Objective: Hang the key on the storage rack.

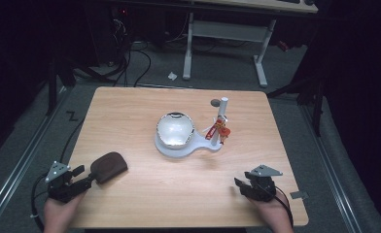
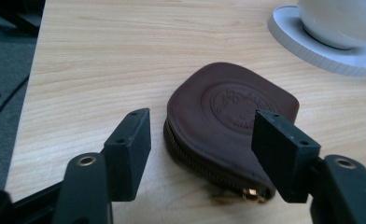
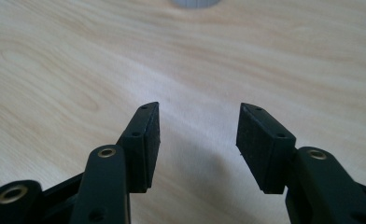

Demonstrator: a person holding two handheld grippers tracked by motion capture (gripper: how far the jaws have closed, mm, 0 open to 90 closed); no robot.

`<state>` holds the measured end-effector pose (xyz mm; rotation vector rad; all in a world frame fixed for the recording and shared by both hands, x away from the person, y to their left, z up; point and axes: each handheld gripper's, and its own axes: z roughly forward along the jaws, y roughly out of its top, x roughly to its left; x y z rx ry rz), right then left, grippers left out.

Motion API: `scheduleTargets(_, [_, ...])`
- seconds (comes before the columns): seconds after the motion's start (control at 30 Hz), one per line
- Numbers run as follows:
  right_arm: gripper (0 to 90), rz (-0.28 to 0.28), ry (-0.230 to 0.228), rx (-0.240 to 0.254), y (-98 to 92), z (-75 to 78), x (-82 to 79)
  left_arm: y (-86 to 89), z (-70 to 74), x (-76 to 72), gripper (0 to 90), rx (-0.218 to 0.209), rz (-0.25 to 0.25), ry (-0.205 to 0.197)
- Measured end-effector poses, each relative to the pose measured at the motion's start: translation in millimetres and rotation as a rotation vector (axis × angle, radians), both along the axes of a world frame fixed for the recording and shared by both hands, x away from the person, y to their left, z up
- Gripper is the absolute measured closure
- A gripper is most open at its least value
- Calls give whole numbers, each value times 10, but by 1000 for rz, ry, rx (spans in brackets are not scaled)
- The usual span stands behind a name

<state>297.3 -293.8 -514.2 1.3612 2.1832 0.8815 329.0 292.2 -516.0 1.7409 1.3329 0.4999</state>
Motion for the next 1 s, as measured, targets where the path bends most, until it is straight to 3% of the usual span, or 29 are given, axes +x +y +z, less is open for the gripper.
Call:
scheduleTargets(0.07, [498,12,-4,-28,-22,-18,-33,-42,2,80,381,21,1,36])
scheduleTargets(0.13, [499,7,-32,-32,-59,1,-66,-65,2,126,399,10,13,34])
scheduleTargets(0.23, [504,-3,-20,27,-122,-43,-98,-43,-34,161,460,-39,47,17])
scheduleTargets(0.3, [504,2,-16,25,-126,-58,-105,4,-79,173,495,-55,63,18])
scheduleTargets(0.4, [506,7,-12,33,-125,-70,-98,98,-98,203,564,-116,67,30])
scheduleTargets(0.5, [506,14,-11,28,-99,-81,-91,107,-153,205,619,-147,39,49])
scheduleTargets(0.73, [506,18,-6,23,-38,-88,-79,147,-208,159,601,-251,-3,76])
scheduleTargets(1.0, [506,12,6,29,-43,-107,-86,123,-196,114,607,-239,-30,71])
